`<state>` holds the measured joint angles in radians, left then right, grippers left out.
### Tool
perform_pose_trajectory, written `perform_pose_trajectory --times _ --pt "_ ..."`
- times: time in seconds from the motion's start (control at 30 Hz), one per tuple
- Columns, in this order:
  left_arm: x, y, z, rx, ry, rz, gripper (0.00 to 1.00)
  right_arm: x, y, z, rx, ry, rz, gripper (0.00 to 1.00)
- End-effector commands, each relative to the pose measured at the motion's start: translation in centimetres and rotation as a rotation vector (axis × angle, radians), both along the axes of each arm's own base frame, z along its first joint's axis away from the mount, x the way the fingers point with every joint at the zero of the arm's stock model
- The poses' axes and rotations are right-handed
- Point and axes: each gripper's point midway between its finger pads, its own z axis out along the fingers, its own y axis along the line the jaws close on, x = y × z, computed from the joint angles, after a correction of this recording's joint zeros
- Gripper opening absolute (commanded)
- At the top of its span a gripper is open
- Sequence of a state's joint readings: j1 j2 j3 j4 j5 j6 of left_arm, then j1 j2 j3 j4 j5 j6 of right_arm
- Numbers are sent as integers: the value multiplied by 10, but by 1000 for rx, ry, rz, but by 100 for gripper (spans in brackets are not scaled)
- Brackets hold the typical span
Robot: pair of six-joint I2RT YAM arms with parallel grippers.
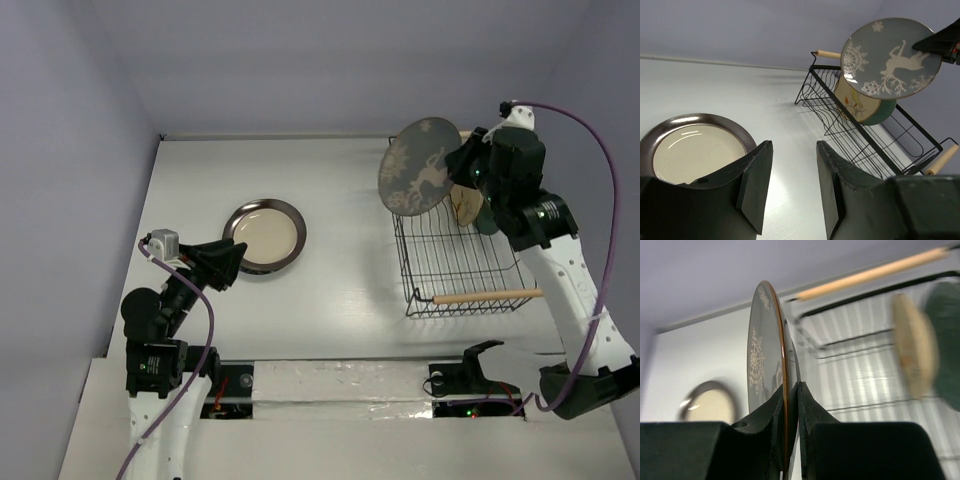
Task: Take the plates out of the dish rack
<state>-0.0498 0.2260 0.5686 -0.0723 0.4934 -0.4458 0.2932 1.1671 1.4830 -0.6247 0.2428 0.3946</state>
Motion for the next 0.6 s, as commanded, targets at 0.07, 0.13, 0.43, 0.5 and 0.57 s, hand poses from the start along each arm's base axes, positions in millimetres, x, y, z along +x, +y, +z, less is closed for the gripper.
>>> perform_pose_trajectory --times 0.07,0.13,0.43,0.5,0.57 --pt "2 0 10 4 -39 -1 37 2 116 49 346 -175 340 0" --pt "3 1 8 5 -34 4 37 8 159 33 417 -144 415 0" --pt "7 1 5 6 -12 4 37 22 298 -43 606 23 607 0" --pt "7 1 5 6 -11 4 37 29 321 -70 615 74 615 0" --pt "7 1 4 7 -10 6 37 25 337 -85 632 111 623 0"
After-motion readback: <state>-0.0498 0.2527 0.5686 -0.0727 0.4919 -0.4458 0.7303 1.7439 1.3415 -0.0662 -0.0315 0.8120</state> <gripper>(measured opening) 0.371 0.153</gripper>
